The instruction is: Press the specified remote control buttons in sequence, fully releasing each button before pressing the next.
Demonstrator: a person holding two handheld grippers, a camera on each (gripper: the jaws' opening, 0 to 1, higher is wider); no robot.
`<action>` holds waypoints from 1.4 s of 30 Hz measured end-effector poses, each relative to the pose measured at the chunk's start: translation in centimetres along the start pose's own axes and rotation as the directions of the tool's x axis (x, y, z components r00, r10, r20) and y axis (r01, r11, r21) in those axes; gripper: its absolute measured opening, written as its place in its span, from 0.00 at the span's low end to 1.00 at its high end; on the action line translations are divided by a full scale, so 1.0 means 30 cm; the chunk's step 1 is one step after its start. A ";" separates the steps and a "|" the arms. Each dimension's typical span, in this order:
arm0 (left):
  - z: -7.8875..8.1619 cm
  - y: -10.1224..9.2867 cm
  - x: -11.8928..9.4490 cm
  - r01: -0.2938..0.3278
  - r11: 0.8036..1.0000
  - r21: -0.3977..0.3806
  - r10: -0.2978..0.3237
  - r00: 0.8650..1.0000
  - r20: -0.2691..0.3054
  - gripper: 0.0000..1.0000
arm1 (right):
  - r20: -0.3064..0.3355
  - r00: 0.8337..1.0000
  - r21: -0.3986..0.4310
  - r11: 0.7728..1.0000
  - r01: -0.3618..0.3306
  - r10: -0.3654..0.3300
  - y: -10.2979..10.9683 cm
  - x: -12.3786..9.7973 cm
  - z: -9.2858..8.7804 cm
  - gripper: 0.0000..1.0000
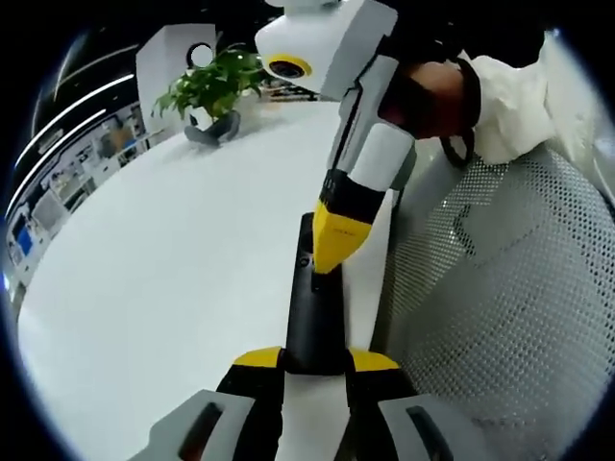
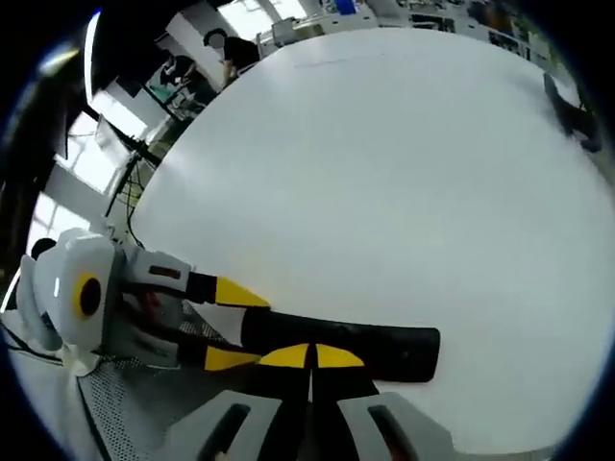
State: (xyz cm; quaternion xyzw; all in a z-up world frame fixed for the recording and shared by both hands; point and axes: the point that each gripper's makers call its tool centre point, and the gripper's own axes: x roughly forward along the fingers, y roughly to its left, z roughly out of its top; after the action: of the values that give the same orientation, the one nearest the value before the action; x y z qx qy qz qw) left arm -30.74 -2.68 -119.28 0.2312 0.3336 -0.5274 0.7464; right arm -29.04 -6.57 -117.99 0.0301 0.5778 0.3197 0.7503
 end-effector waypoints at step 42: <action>0.006 -0.006 0.003 0.006 1.000 0.008 -0.007 1.000 0.012 0.24 | -0.004 1.000 -0.036 0.999 0.013 -0.013 0.001 0.010 -0.005 0.00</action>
State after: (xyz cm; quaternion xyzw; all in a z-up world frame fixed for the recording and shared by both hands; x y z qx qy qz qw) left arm -30.85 -2.94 -119.22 0.2297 0.3277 -0.5325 0.7459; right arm -29.13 -6.44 -118.30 0.0120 0.5738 0.3252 0.7515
